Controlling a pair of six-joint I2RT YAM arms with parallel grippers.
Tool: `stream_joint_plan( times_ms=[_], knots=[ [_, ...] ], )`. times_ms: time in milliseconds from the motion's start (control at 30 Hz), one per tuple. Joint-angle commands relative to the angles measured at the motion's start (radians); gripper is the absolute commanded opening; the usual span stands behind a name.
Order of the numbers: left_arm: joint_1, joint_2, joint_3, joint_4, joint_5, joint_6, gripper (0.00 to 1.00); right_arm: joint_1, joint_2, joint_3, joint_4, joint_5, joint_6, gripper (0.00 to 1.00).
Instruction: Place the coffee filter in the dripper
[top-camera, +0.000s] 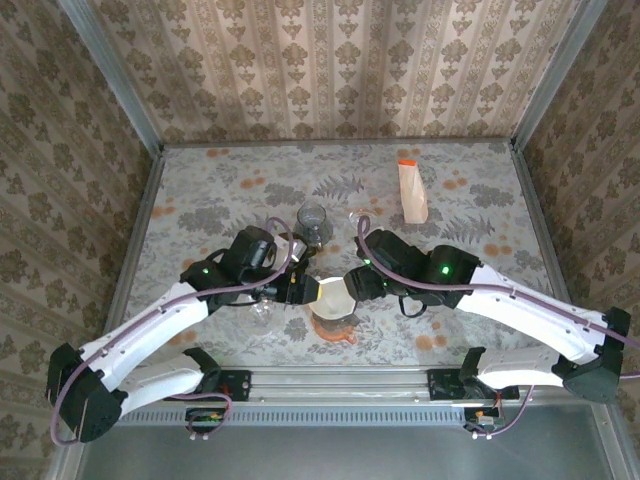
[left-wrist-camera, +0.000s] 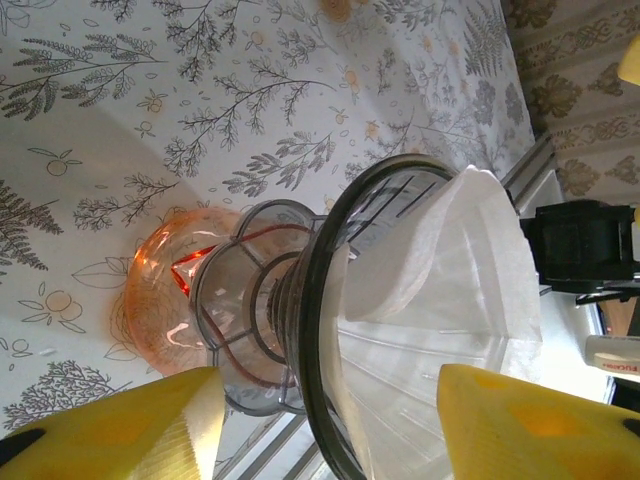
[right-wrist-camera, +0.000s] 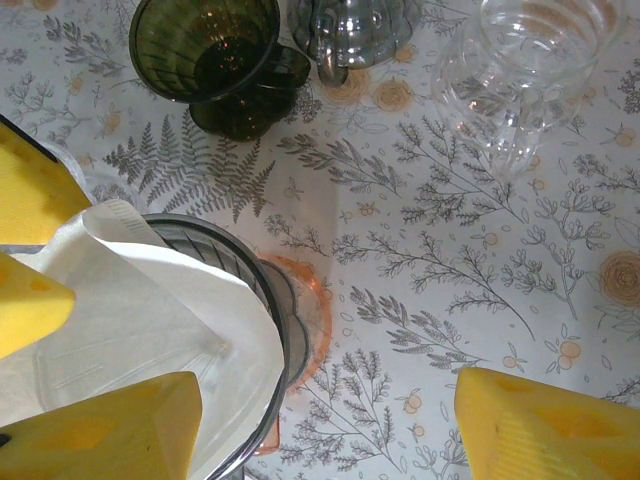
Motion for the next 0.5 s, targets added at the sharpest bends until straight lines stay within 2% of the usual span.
stream_joint_plan(
  times_ms=[0,267,467],
  knots=[
    [0.001,-0.024,0.023,0.007,-0.007,-0.005,0.62,-0.003,-0.031,-0.016,-0.005,0.045,0.017,0.70],
    [0.014,-0.092,0.017,-0.010,-0.053,-0.014,0.65,-0.003,-0.080,-0.049,-0.004,0.084,0.028,0.70],
    [0.065,-0.174,-0.005,-0.025,-0.097,-0.039,0.66,-0.003,-0.174,-0.142,0.014,0.092,0.057,0.70]
  ],
)
